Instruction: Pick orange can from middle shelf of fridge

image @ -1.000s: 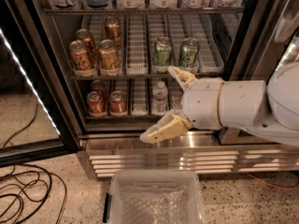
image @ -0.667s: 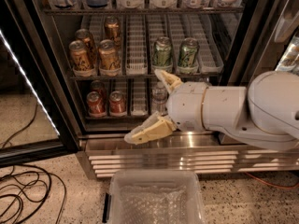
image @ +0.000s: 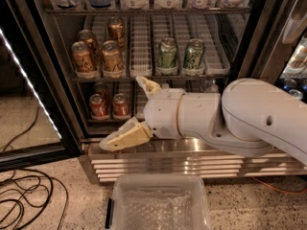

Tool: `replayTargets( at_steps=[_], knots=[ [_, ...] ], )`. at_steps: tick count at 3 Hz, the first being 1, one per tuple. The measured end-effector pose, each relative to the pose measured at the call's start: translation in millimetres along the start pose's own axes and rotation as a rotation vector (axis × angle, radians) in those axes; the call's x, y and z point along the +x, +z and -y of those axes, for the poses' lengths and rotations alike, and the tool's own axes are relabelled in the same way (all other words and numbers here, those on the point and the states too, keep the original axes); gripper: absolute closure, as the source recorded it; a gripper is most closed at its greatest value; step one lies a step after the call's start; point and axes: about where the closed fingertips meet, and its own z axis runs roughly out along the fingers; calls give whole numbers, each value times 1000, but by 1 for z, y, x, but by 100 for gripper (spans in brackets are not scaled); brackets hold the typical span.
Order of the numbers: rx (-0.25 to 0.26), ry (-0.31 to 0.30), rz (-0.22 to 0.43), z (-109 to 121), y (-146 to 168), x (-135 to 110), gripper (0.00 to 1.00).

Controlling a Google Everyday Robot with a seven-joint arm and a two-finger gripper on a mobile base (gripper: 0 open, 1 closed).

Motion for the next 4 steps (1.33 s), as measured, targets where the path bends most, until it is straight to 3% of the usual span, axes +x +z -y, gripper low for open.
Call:
replayTargets(
  at_steps=[1,2,3,4],
  knots=[
    [60,-1,-17,-3,4,1,0],
    [176,22,-30,-10,10,17,0],
    [301,45,-14,4,11,31,0],
    [395,-7,10,21,10,41,0]
  ],
)
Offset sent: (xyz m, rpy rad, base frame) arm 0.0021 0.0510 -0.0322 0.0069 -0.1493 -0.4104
